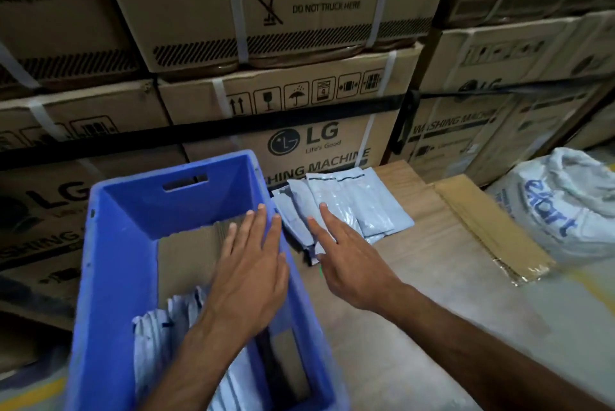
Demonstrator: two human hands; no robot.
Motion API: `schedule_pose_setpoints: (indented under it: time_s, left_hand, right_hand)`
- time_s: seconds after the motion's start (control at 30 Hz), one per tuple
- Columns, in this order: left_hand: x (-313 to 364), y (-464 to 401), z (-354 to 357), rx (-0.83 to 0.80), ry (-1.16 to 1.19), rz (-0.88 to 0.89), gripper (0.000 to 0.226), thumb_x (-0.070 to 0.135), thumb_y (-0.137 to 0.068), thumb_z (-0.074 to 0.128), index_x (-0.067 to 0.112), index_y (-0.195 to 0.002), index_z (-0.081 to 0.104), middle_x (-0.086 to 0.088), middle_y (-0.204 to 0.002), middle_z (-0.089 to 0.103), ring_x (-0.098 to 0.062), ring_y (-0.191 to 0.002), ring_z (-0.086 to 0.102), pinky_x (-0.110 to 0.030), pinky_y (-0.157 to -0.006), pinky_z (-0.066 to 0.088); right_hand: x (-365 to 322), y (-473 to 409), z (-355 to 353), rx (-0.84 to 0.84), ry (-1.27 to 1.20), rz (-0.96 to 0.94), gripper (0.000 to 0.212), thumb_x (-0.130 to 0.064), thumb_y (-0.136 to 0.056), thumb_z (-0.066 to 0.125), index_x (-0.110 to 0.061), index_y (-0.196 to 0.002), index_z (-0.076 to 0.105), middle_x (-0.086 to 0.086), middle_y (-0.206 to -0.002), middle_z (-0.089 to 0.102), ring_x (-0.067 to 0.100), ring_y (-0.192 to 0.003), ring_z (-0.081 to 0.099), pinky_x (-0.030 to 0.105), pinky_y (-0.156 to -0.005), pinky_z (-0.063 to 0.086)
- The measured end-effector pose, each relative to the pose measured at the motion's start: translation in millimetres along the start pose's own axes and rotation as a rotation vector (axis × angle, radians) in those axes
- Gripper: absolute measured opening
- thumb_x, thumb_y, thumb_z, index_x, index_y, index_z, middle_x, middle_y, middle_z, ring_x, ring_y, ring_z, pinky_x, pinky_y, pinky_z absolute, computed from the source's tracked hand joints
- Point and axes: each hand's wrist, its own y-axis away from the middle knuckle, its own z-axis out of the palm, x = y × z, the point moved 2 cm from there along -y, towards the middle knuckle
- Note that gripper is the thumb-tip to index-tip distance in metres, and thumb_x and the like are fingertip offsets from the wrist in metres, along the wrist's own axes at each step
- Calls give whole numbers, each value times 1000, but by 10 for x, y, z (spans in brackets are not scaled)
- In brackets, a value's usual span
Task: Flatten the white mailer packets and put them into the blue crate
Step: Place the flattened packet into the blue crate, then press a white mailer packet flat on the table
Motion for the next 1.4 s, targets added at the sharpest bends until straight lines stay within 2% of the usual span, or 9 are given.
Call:
schedule_pose_setpoints:
  time_s: [0.27,0.43,0.57,0.67,0.77,0.97,1.13,1.3,1.4]
  left_hand:
    - [1378,-698,455,-80,53,-59,66,39,-90,35,6,-144,53,-21,-153,45,-36,-138,49,-52,-110,40]
    - [1740,-1301,1224,-371,-16,-125,68,38,-107,29,15,-162,-3,-9,-166,-22,-27,-156,-12,-43,-127,-3]
    - [1697,-1717,1846,-467,-48,-113,67,35,-108,30,15,-162,-4,-9,-168,-16,-27,-156,-11,-39,-126,-4]
    - [1709,-1817,2320,-532,-36,-115,68,38,-106,28,11,-162,2,-12,-169,-9,-29,-157,-4,-40,-126,0]
    - [1909,-1857,2629,-441,44,-171,84,47,-89,12,2,-159,19,-22,-167,8,-40,-155,13,-47,-125,10]
    - [2237,-2067,3109,-367,83,-466,90,59,-90,36,-6,-152,35,-32,-159,26,-47,-146,32,-57,-117,31]
    - [2388,-2256,3278,-327,51,-677,92,51,-99,41,-5,-158,-2,-27,-166,-7,-39,-155,0,-49,-126,9]
    - [2319,-2272,3351,-334,56,-660,73,23,-103,36,-7,-157,-1,-28,-165,-6,-39,-155,0,-42,-126,7]
    - [2257,-2153,3192,-276,80,-545,71,19,-100,39,-8,-157,7,-29,-165,4,-39,-155,6,-43,-128,10]
  right_hand:
    - [1633,27,107,-118,31,-29,70,-23,-99,49,-16,-162,20,16,-169,5,30,-157,10,44,-124,21]
    - [2484,-61,369,-186,18,-6,73,-28,-98,50,-17,-162,17,13,-170,-1,28,-158,3,46,-125,18]
    - [2911,-200,657,-266,-8,-8,73,-35,-104,46,-20,-163,6,11,-170,-8,27,-158,-2,43,-127,9]
    - [3248,-375,800,-310,-1,-9,76,-22,-100,48,-16,-163,7,14,-169,-7,28,-158,-2,44,-127,8]
    - [3601,-660,819,-316,70,-29,78,-18,-97,48,-20,-163,6,10,-170,-7,25,-158,-1,41,-126,7]
    - [3950,-1189,849,-364,119,-246,79,-7,-97,45,-29,-163,8,4,-171,-6,21,-157,6,38,-127,11]
    - [3942,-1410,949,-361,106,-294,78,-6,-98,51,-34,-162,16,0,-171,-4,22,-157,11,37,-126,19]
    - [3922,-1448,927,-342,124,-352,76,-7,-96,57,-31,-161,24,0,-171,4,24,-153,23,35,-120,29]
    - [3854,-1406,873,-254,239,-348,67,-13,-96,58,-31,-157,36,6,-168,21,32,-148,32,44,-121,25]
